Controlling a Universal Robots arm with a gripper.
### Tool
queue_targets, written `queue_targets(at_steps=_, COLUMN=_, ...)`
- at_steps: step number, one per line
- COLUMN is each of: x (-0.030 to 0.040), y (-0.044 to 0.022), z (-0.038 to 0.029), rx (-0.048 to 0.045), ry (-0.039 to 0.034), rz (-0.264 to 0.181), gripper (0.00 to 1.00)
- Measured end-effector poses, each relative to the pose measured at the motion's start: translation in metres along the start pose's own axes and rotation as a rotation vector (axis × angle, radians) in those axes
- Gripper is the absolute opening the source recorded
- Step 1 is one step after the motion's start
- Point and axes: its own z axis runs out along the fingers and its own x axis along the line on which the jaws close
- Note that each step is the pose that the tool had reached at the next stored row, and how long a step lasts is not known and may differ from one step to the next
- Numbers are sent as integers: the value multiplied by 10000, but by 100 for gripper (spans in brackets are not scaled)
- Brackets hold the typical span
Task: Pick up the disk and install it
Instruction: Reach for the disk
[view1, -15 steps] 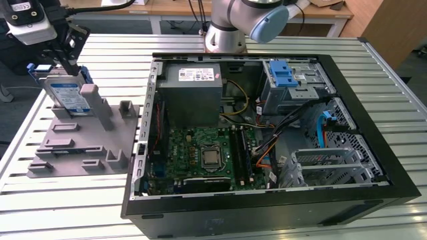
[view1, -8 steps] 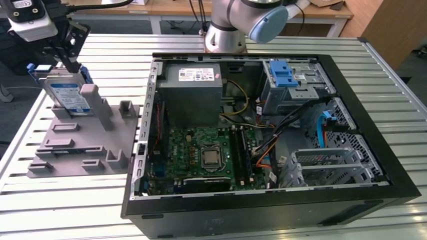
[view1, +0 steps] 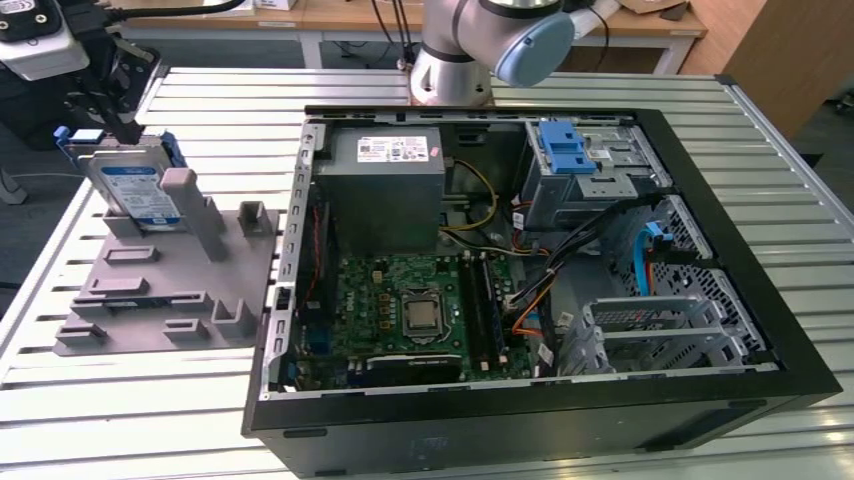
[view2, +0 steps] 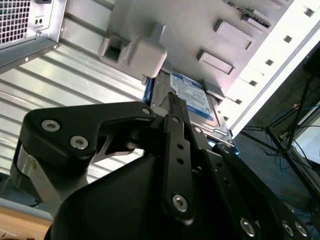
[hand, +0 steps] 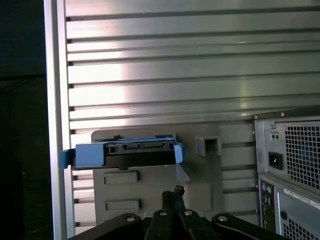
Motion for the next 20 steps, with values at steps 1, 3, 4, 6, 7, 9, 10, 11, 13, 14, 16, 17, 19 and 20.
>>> queue_targets(at_steps=1, x=1, y=1, z=0, rx=-1, ry=-1, rz=0, gripper=11)
queue_targets(at_steps=3, x=1, y=1, z=0, rx=0, ry=0, rz=-2, gripper=11)
queue_targets(at_steps=4, x=2, y=0, z=-1, rx=0, ry=1, rz=-2, gripper=11)
queue_targets(at_steps=6, x=3, y=1, z=0, rx=0, ry=0, rz=-1, gripper=11)
queue_targets(at_steps=7, x=3, y=0, z=0, rx=-1, ry=0, rz=-1, gripper=11)
queue_targets(at_steps=9, x=3, y=0, z=0, rx=0, ry=0, rz=-1, gripper=11)
queue_targets(at_steps=10, x=3, y=0, z=-1, rx=0, ry=1, rz=-1, gripper=11)
queue_targets(at_steps=11, x=4, y=0, z=0, rx=0, ry=0, rz=-1, gripper=11)
queue_targets(at_steps=13, x=5, y=0, z=-1, rx=1, ry=0, rz=-1, gripper=11)
queue_targets(at_steps=14, x=5, y=1, z=0, rx=1, ry=30, rz=1, gripper=11)
queue_targets(at_steps=16, x=5, y=1, z=0, rx=17, ry=226, rz=10, gripper=11)
queue_targets(at_steps=17, x=5, y=1, z=1, rx=18, ry=256, rz=11, gripper=11)
queue_targets(at_steps=19, x=5, y=0, z=0, rx=20, ry=263, rz=11, gripper=11)
queue_targets(at_steps=20, x=5, y=0, z=-1, rx=20, ry=264, rz=11, gripper=11)
